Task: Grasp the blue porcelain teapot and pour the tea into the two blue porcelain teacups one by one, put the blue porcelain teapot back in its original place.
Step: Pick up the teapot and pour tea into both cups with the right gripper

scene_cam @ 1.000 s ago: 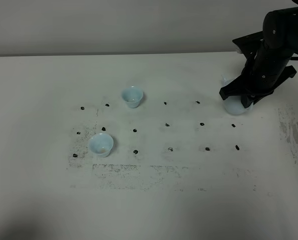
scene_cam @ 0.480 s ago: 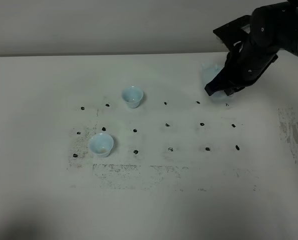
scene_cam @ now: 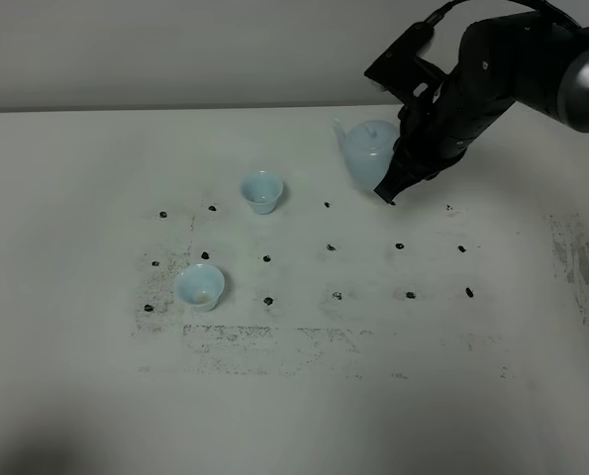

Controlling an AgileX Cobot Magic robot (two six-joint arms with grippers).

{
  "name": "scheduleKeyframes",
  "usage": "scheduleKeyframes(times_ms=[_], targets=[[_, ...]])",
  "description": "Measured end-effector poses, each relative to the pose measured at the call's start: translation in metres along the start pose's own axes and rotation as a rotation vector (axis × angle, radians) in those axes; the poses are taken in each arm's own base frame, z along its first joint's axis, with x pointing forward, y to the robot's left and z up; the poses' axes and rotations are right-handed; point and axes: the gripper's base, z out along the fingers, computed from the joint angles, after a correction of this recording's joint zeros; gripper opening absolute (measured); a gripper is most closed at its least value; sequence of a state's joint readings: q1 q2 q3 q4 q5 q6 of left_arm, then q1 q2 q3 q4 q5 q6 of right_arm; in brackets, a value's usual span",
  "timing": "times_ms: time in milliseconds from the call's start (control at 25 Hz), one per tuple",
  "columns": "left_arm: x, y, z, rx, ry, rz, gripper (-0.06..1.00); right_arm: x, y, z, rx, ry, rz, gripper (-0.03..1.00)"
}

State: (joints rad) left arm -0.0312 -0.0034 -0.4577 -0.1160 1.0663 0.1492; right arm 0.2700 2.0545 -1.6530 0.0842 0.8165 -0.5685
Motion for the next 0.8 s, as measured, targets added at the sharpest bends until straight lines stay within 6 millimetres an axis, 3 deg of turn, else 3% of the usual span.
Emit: scheduleKeyframes(times_ms=[240, 800], targets=[[0.000, 0.000, 0.000, 0.000, 0.000, 0.000, 0.56, -0.008, 0.011, 0.000, -0.010, -0.026, -0.150, 0.08], [0.000, 0.000, 0.000, 0.000, 0.000, 0.000, 0.56, -0.012, 0.011, 0.000, 0.021, -0.062, -0.372, 0.08]])
